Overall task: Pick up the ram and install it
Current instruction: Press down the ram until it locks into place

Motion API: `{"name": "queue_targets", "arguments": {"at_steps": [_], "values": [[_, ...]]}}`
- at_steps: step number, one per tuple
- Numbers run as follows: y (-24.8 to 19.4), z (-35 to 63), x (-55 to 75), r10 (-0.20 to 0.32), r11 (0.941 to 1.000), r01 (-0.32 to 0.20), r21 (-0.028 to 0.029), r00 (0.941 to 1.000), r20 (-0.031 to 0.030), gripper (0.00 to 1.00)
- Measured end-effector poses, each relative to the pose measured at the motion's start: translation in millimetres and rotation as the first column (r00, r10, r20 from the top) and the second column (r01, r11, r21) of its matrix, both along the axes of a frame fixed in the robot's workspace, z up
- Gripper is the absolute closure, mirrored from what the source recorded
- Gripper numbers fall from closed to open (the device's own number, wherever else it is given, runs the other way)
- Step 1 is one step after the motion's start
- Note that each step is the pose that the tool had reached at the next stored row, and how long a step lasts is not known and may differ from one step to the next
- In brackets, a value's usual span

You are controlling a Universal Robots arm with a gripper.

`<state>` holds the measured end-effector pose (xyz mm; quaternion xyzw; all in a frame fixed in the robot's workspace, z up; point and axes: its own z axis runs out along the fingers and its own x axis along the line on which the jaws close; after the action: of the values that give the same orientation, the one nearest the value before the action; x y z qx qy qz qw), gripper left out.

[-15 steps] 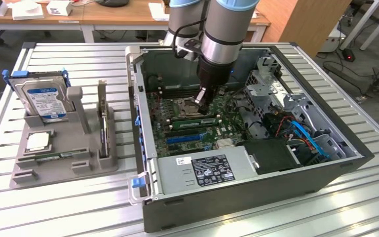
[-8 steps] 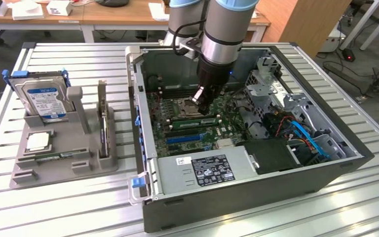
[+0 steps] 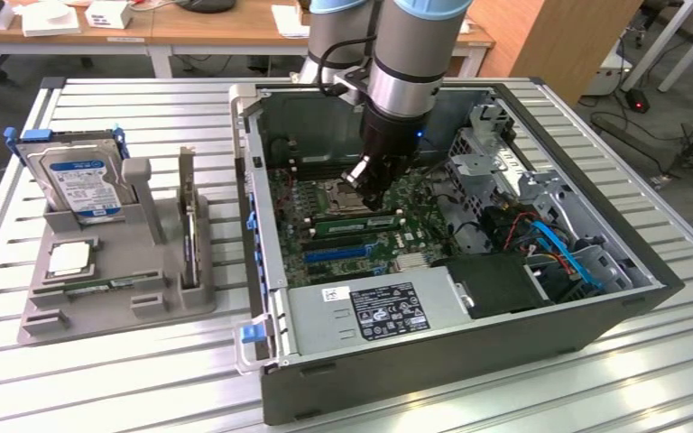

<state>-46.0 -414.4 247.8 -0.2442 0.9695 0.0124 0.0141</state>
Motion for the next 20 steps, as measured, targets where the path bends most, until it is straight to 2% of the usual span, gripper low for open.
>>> {"name": "queue_targets", "arguments": {"at_steps": [5,10,15,20], "values": [[0.0,0.0,0.0,-0.086,0.9963,0.086,0.0001,0.9963,0.0,0.91],[0.0,0.0,0.0,-0.169,0.9857,0.169,0.0,0.9857,0.0,0.91],[0.0,0.0,0.0,-0.252,0.9677,0.252,0.0,0.9677,0.0,0.91],[0.0,0.0,0.0,-0.335,0.9423,0.335,0.0,0.9423,0.0,0.91]]}}
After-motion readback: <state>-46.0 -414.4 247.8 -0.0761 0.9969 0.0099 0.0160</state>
